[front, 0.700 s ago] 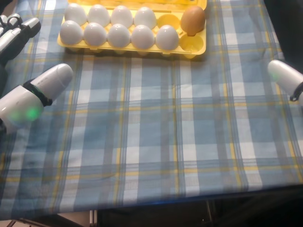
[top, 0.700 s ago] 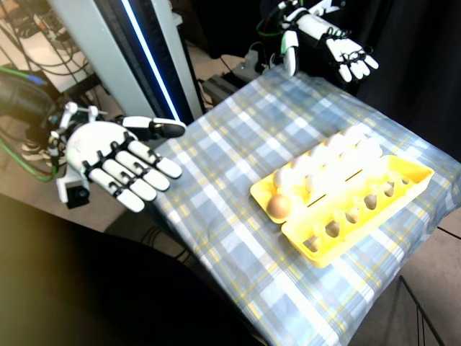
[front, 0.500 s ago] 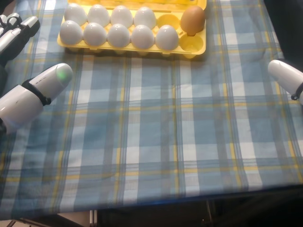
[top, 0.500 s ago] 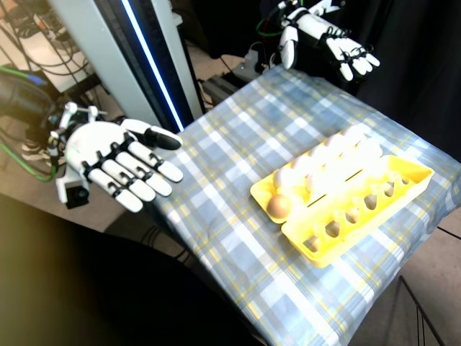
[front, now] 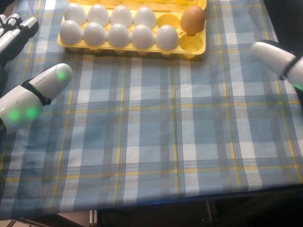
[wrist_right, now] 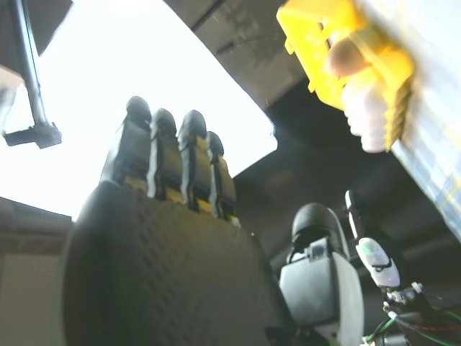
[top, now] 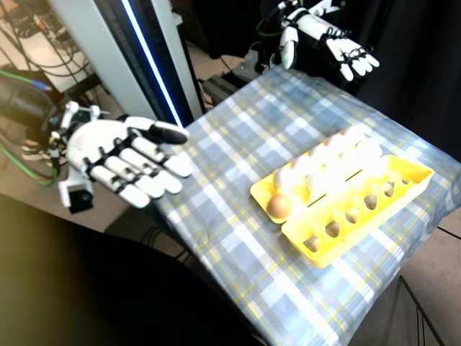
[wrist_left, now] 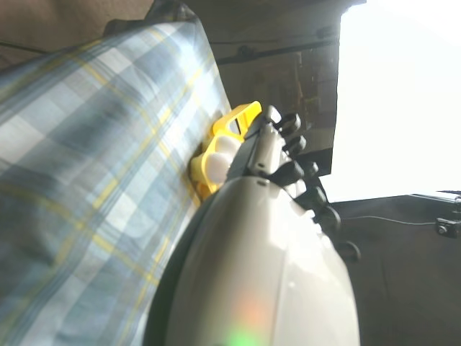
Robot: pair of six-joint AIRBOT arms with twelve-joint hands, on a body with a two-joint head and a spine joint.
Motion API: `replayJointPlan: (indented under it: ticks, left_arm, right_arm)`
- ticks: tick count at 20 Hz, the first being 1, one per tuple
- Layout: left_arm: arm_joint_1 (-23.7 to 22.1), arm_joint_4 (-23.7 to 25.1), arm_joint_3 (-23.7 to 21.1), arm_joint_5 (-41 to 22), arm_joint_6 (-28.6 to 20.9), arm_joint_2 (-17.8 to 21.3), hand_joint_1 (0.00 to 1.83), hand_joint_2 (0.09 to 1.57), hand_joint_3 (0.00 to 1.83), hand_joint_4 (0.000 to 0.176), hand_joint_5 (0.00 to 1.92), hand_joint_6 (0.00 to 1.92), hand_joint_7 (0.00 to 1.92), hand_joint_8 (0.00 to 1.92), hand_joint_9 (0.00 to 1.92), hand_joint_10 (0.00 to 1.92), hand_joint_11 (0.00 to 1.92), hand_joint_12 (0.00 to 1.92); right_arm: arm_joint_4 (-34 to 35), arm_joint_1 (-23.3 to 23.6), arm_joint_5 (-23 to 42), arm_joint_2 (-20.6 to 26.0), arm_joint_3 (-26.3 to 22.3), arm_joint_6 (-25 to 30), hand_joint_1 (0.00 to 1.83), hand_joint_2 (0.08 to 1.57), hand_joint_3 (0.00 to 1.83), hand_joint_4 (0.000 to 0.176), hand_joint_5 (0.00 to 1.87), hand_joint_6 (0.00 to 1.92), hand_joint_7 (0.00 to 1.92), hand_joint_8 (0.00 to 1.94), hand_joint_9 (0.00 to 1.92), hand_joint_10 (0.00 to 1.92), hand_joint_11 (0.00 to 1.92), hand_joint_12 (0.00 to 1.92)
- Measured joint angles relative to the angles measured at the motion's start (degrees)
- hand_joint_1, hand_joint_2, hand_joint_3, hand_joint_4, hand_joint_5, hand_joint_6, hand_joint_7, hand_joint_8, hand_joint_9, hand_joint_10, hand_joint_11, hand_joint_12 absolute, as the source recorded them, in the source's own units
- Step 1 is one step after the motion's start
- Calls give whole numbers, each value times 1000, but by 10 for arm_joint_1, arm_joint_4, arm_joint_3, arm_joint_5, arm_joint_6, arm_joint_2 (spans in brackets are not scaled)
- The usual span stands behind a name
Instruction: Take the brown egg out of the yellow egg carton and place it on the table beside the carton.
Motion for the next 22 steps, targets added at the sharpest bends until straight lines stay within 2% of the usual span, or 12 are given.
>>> replayJointPlan:
  ticks: [2,3,5,7,9,11,13,14,15,18,19,22]
  left_arm:
    - [0,0,0,0,0,0,0,1032,7,12,336,9,172,6,65,4,0,0]
    - [0,0,0,0,0,0,0,1035,7,12,340,10,175,6,68,5,0,0]
    - [0,0,0,0,0,0,0,1033,5,18,333,5,170,3,65,3,0,0]
    - [0,-1,0,0,0,0,0,1035,5,24,330,3,174,4,70,4,0,0]
    - [0,1,0,1,0,0,0,1034,4,8,340,6,176,4,73,5,0,0]
    - [0,0,0,1,0,0,0,1032,3,18,328,0,174,2,71,3,0,0]
    - [0,-1,0,1,0,0,0,1026,0,20,330,1,178,3,76,4,0,0]
    - [0,0,0,1,0,0,0,1028,0,20,329,1,176,2,76,4,0,0]
    - [0,0,0,3,0,0,0,1043,7,26,321,0,167,0,70,1,0,0]
    - [0,0,0,3,0,0,0,1046,7,23,323,1,166,1,64,1,0,0]
    - [0,0,0,3,0,0,0,1046,6,28,321,0,168,2,66,2,0,0]
    - [0,0,0,4,0,0,0,1059,10,20,325,2,172,2,62,0,0,0]
  right_arm:
    - [-22,48,-48,-12,32,0,89,990,0,23,382,9,420,6,164,7,0,0]
    - [-30,70,-72,-23,48,0,100,992,0,16,398,10,432,7,173,7,0,0]
    - [-39,101,-114,-42,72,0,117,1000,3,20,417,13,449,11,193,12,0,0]
    - [-49,127,-160,-59,99,1,145,986,0,7,425,11,468,12,224,18,0,0]
    - [-55,162,-203,-80,134,7,234,933,0,5,365,1,522,9,314,17,26,9]
    - [-61,177,-228,-96,163,37,351,910,0,7,389,10,526,4,371,25,41,14]
    - [-69,178,-246,-108,189,88,369,901,0,14,388,5,440,0,314,2,180,75]
    - [-76,178,-259,-118,209,118,413,911,0,0,397,7,434,3,327,9,242,103]
    - [-73,189,-297,-129,235,130,526,937,6,0,422,13,457,12,364,20,322,144]
    - [-82,204,-326,-143,258,130,618,940,3,0,436,13,488,17,381,20,314,148]
    - [-84,208,-334,-152,268,130,654,936,1,0,447,14,498,18,379,16,290,143]
    - [-92,216,-383,-180,296,131,730,938,0,0,499,3,609,7,405,3,227,157]
